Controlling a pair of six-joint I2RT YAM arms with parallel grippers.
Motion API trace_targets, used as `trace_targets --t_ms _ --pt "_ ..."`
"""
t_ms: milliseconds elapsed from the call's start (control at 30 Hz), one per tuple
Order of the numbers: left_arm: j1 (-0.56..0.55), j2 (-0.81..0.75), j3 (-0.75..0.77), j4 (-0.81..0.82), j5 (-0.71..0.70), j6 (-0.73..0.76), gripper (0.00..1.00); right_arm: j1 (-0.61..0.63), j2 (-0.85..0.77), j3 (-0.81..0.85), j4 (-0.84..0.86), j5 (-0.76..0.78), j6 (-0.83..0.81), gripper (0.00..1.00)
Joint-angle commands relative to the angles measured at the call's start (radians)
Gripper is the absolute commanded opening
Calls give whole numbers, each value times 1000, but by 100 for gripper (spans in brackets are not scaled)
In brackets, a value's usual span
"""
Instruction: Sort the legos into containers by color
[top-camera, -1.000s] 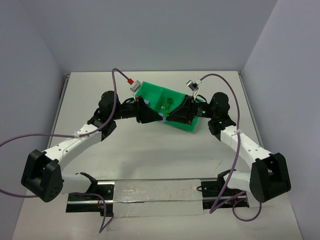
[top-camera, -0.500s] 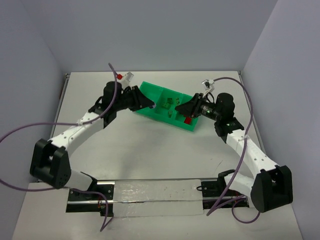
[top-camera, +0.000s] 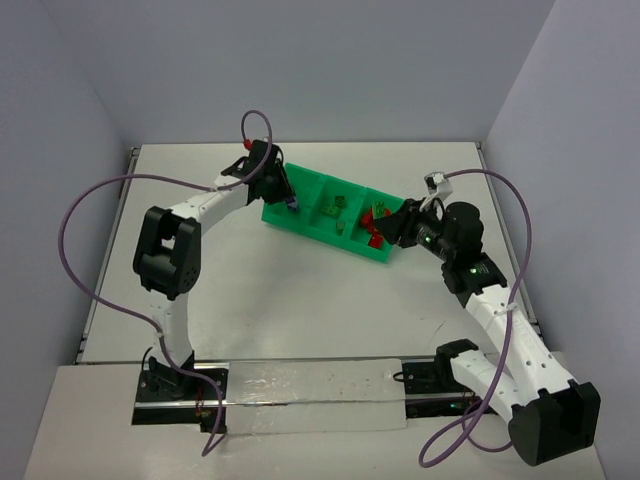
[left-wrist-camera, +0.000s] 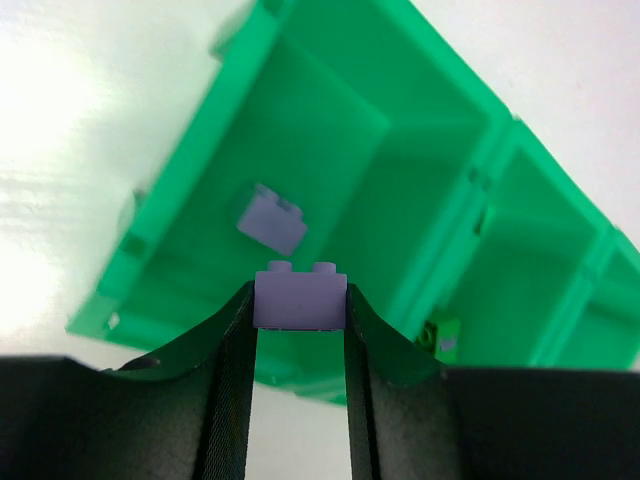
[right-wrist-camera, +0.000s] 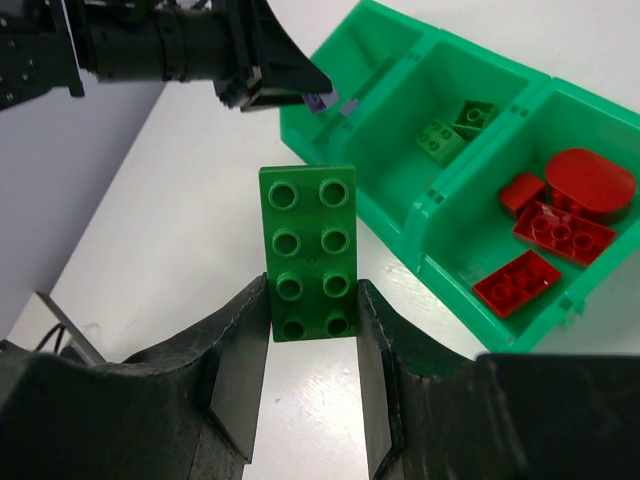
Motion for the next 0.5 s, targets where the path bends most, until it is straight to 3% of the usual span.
trace_targets --t_ms 0,67,167,233,267,467 --pt "11 52 131 -42 -51 26 4 -4 2 0 -37 31 -52 0" --pt "11 82 156 -59 -53 34 13 -2 23 8 -41 32 -53 0" --pt "11 99 166 -61 -65 44 54 12 75 44 -33 33 -40 0" --pt "11 94 167 -62 -60 46 64 33 110 65 -28 48 -34 0" --pt "11 86 175 -69 -62 48 73 58 148 89 -16 85 -32 0" --pt "-34 -63 138 -89 -146 92 78 126 350 232 31 130 -41 2"
